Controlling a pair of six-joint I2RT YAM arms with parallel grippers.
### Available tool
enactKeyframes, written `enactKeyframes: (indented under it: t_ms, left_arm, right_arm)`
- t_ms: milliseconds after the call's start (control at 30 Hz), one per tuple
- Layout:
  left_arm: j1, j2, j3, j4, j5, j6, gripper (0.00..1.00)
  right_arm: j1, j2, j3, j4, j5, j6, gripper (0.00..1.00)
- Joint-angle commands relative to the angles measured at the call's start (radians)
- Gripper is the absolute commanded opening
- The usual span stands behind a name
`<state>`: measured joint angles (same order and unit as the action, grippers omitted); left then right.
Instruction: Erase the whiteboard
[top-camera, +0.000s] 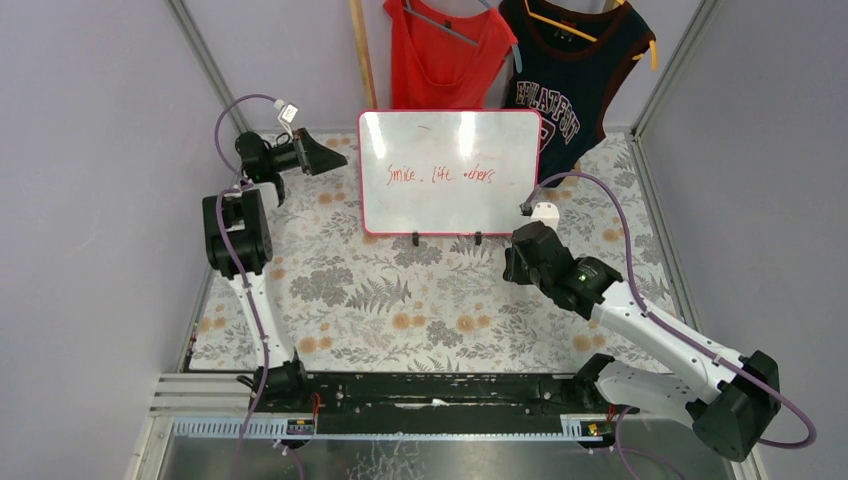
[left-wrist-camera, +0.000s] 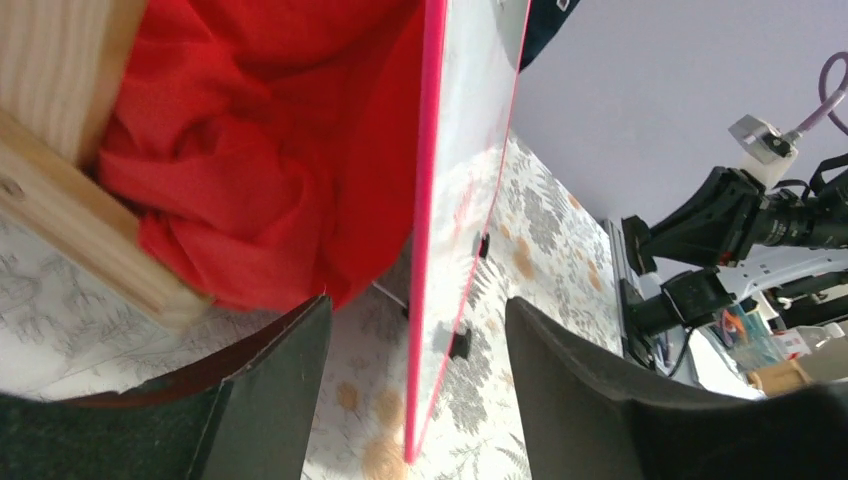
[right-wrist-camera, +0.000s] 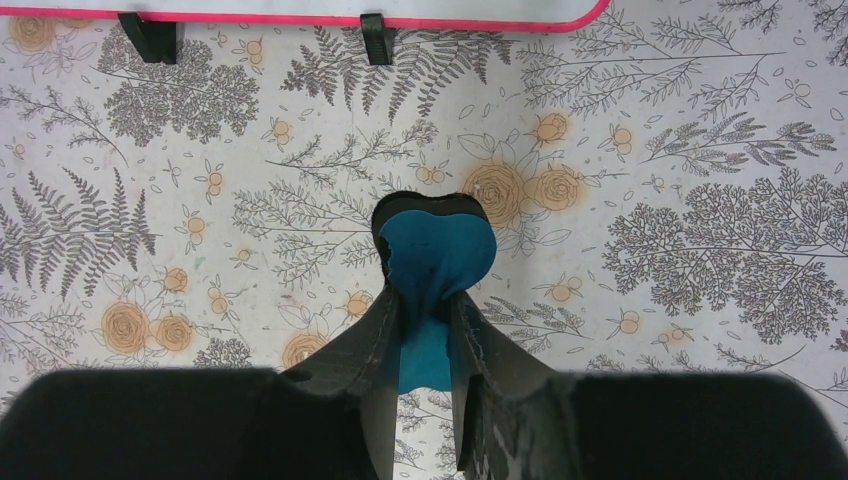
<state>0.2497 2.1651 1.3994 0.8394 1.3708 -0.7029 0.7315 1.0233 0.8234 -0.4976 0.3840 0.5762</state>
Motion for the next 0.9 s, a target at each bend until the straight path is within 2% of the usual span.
enactKeyframes:
  t_ms: [0, 167, 500, 867]
  left_arm:
    - [0.002, 0.173, 0.162, 0.769, 0.109, -0.735, 0.6]
    - [-0.002, 0.216, 0.228, 0.763, 0.125, -0.737, 0.6]
    - [-0.051, 0.34, 0.538, 0.762, 0.154, -0.873, 0.58]
    - [-0.095, 0.463, 0.714, 0.754, 0.165, -0.94, 0.54]
  right_arm:
    - [0.008, 0.007, 0.055, 0.002, 0.031, 0.006, 0.0]
    - [0.009, 0.013, 0.055, 0.006, 0.031, 0.01, 0.0]
    - [0.009, 0.044, 0.068, 0.019, 0.015, 0.013, 0.0]
    - [0.009, 0.038, 0.084, 0.002, 0.026, 0.006, 0.0]
